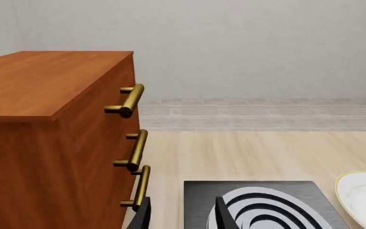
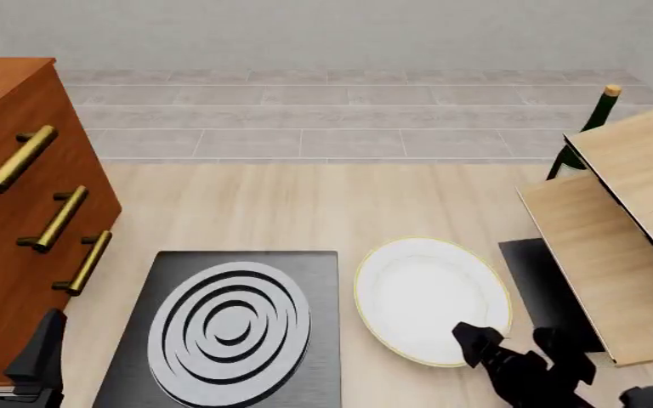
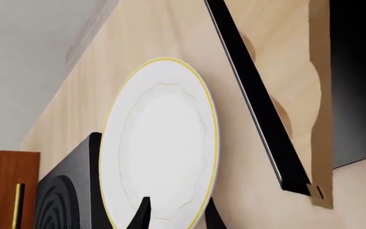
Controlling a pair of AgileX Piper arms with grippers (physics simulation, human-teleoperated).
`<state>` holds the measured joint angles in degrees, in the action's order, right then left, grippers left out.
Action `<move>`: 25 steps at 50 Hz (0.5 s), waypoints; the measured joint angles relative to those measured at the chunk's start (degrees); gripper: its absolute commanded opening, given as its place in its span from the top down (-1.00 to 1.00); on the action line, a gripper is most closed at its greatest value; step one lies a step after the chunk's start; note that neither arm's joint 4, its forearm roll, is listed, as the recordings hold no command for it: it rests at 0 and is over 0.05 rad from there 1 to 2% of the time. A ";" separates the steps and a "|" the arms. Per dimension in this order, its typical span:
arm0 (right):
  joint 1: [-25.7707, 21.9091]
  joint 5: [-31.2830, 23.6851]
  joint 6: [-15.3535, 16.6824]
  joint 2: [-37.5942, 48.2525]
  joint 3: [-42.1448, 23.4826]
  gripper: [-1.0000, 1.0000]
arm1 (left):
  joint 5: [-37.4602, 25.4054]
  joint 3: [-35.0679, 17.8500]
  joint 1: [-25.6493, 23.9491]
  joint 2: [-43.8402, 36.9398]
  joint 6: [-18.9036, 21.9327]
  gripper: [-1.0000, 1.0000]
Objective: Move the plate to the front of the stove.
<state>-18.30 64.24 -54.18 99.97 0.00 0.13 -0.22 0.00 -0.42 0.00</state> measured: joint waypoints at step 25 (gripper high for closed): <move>0.12 2.33 -2.84 2.83 -0.58 1.00 | 0.00 0.00 0.00 0.00 0.00 -1.00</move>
<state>-18.18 66.56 -57.02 102.80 -0.58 0.13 -0.22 0.00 -0.42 0.00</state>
